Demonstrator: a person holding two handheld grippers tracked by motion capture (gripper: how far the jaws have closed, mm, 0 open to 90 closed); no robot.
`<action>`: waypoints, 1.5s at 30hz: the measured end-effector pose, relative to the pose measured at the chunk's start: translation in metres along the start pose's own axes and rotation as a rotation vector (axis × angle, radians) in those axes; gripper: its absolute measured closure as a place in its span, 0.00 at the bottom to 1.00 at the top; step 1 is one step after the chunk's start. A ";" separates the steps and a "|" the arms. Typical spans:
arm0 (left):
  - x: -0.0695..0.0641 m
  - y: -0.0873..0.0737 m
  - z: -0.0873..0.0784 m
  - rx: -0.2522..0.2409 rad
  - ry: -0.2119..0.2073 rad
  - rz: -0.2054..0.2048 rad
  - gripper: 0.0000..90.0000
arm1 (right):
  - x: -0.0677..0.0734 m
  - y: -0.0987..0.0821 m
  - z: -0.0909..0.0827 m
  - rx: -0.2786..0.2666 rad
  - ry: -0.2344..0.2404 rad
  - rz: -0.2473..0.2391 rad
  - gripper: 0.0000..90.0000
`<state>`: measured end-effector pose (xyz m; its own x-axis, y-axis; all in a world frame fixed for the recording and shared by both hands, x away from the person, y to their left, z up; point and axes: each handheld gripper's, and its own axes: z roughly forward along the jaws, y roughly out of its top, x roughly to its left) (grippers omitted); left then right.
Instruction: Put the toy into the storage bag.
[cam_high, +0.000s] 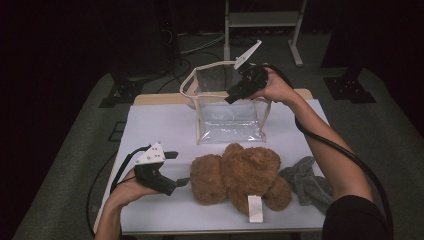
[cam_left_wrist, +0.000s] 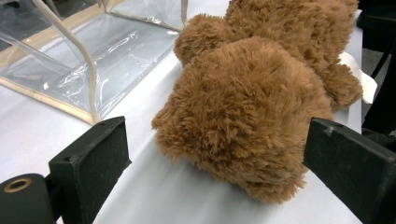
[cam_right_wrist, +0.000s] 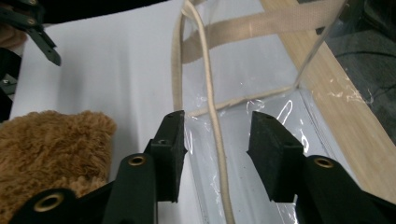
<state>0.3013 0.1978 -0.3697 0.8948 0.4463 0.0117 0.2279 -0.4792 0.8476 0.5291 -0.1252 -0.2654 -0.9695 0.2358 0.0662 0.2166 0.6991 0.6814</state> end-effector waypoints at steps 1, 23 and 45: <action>0.000 0.000 0.000 0.000 0.000 0.000 0.07 | 0.000 0.000 0.000 0.000 0.000 0.000 0.63; -0.002 0.000 -0.002 0.004 -0.003 0.005 0.07 | 0.032 -0.015 0.001 0.038 0.007 0.033 0.97; -0.003 0.003 -0.002 0.004 -0.005 0.021 0.07 | 0.098 -0.031 -0.006 0.007 0.056 -0.001 0.97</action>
<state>0.2988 0.1972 -0.3663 0.9014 0.4322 0.0271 0.2103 -0.4916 0.8451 0.4269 -0.1280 -0.2755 -0.9745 0.1974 0.1065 0.2165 0.7039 0.6765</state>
